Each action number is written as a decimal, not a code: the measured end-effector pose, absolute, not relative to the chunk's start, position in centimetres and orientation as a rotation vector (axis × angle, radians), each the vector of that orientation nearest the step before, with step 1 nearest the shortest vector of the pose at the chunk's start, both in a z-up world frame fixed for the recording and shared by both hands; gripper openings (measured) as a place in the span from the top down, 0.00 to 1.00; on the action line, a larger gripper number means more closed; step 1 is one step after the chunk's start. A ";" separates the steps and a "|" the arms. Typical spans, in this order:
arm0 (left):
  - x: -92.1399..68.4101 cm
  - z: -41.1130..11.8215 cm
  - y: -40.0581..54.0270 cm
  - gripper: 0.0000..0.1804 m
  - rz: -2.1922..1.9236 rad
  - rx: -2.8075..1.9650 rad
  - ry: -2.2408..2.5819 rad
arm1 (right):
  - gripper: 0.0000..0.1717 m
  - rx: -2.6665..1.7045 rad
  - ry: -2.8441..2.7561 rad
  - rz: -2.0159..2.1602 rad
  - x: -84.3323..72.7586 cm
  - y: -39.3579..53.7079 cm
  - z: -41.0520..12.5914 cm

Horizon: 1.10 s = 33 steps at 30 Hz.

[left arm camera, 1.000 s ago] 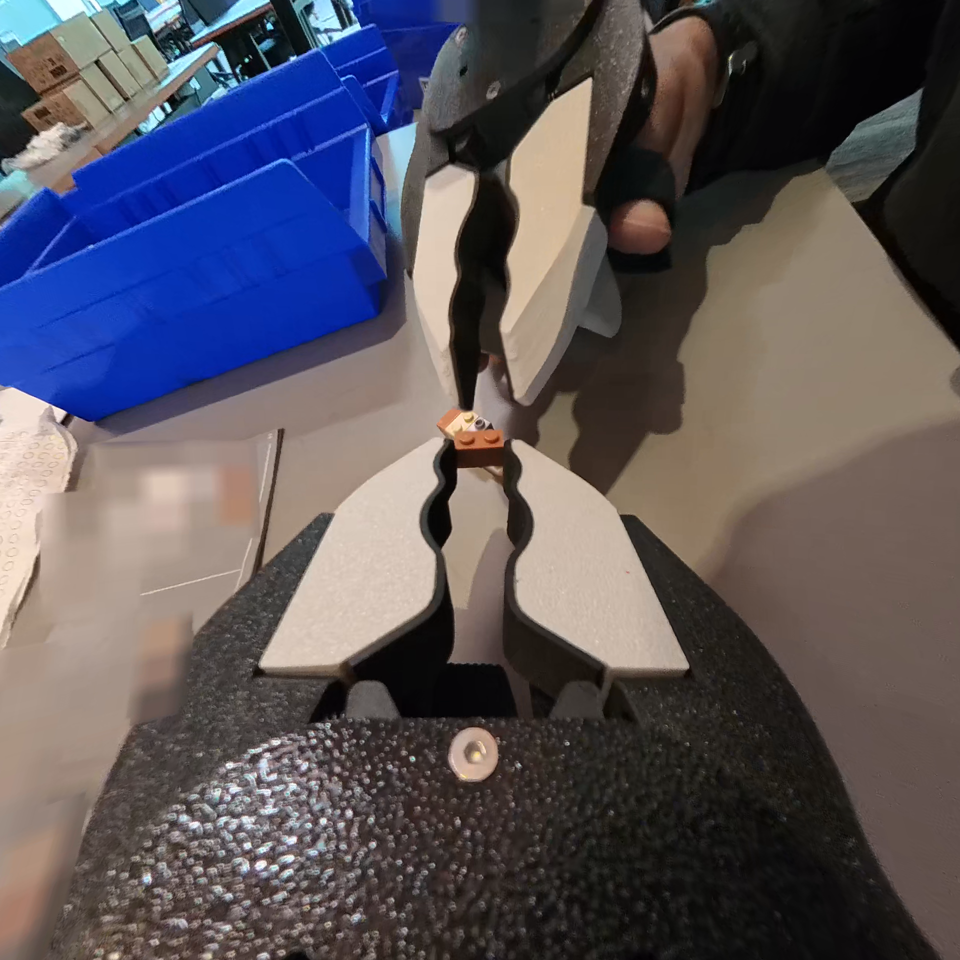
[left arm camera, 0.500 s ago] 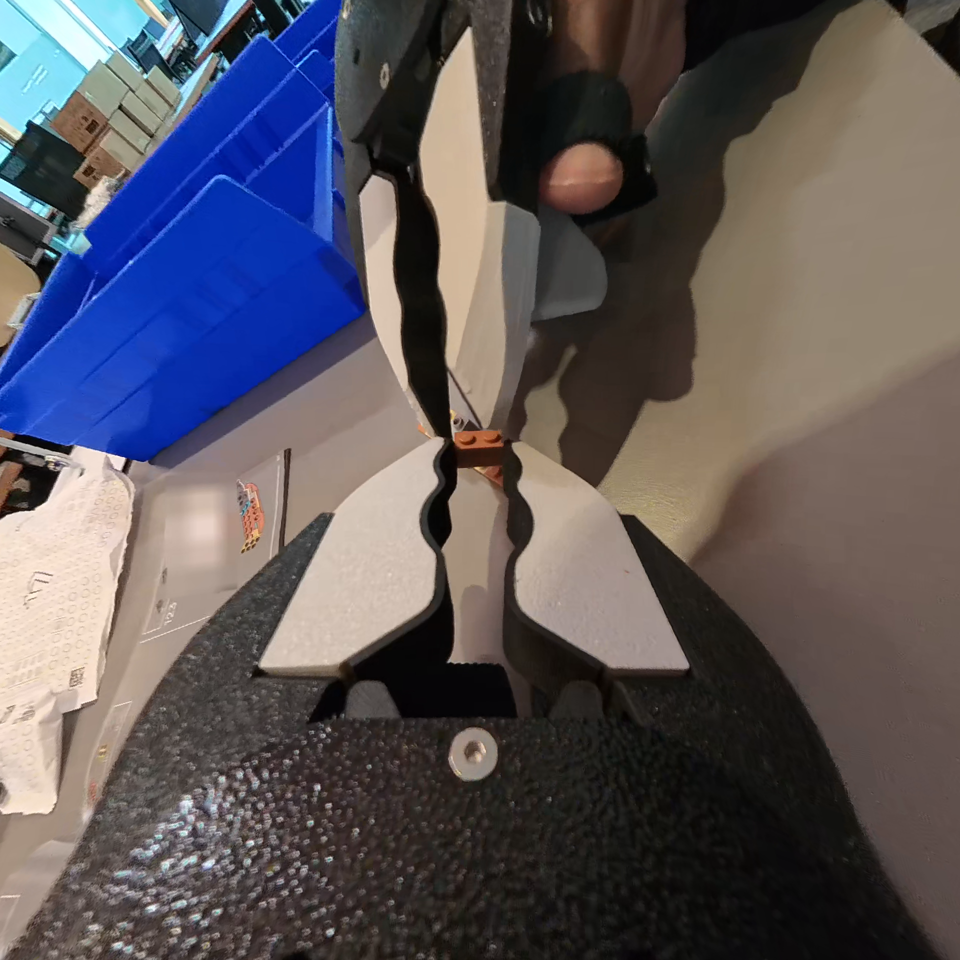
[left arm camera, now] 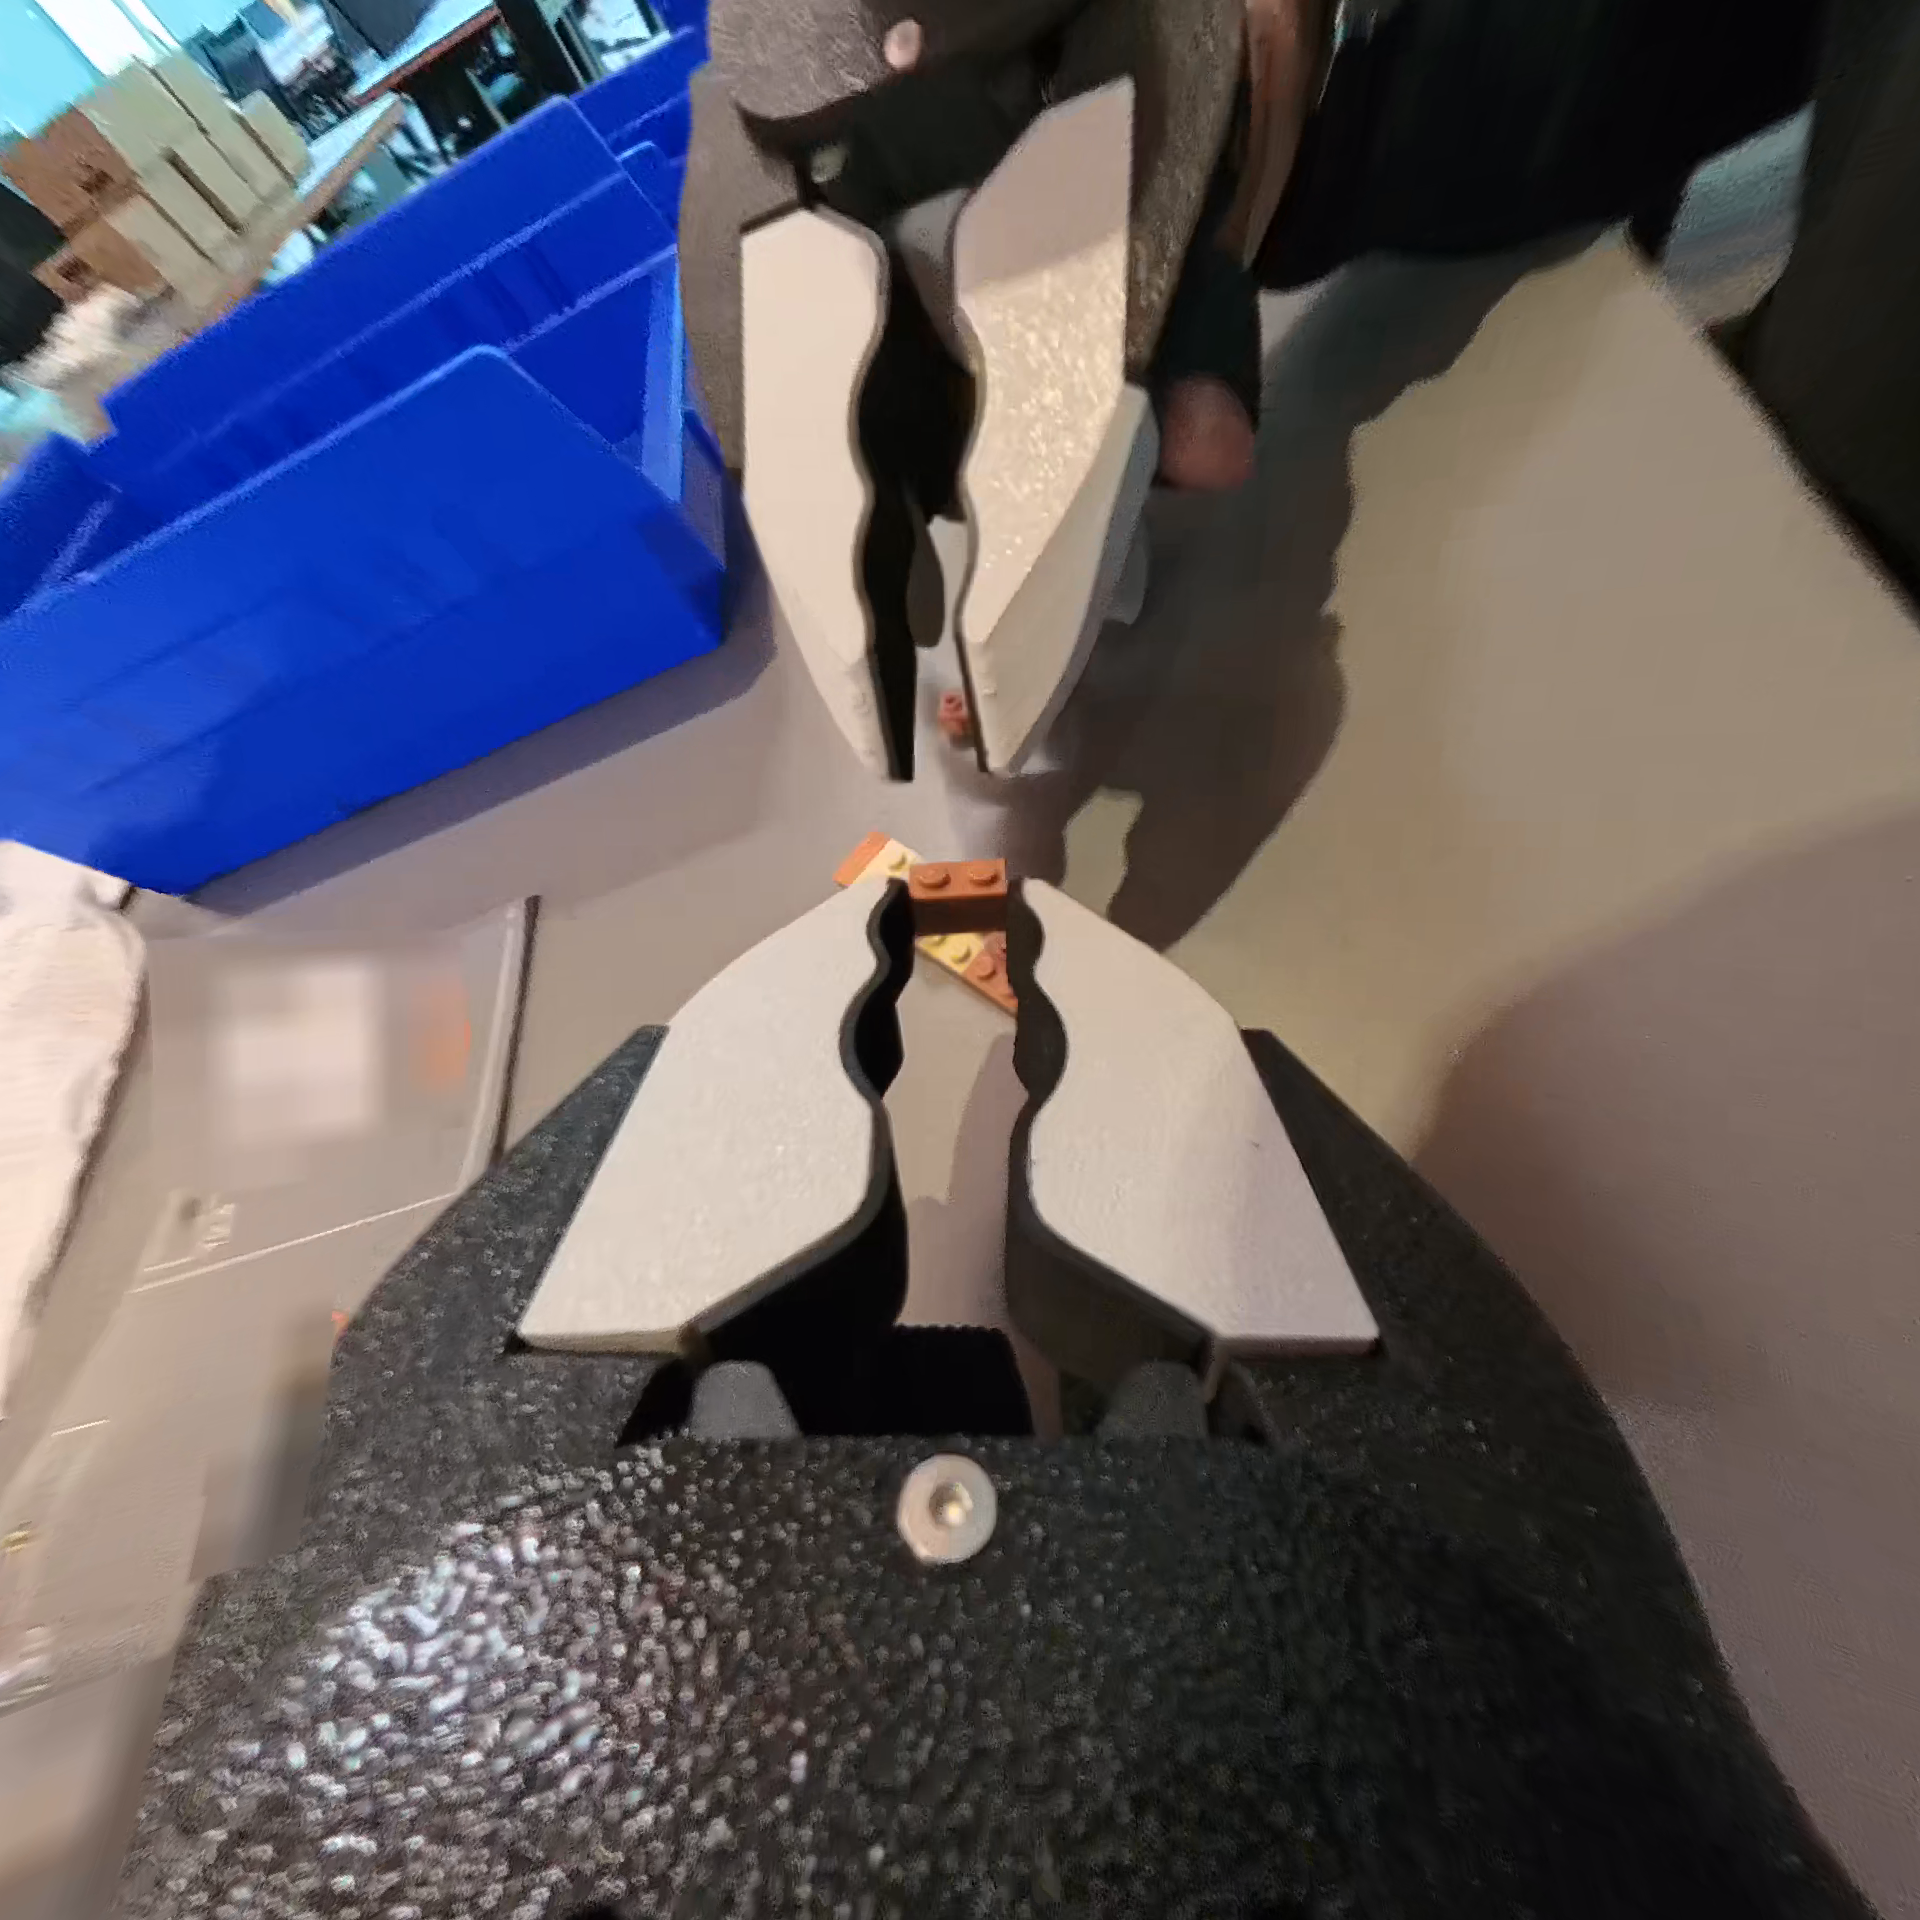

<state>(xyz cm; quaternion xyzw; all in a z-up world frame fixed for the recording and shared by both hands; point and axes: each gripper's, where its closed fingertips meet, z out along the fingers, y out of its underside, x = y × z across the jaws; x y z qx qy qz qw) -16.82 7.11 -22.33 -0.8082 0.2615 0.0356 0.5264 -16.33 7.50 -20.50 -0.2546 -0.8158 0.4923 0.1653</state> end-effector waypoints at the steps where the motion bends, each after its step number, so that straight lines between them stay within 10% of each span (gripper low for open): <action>1: -16.8 -22.1 7.0 0.91 0.026 -1.938 0.600 | 0.92 -0.677 -2.319 1.397 -16.3 7.6 -20.5; 33: -14.3 -20.5 6.7 0.91 -0.783 -2.019 0.491 | 0.94 0.205 -1.995 1.001 -15.0 5.8 -19.7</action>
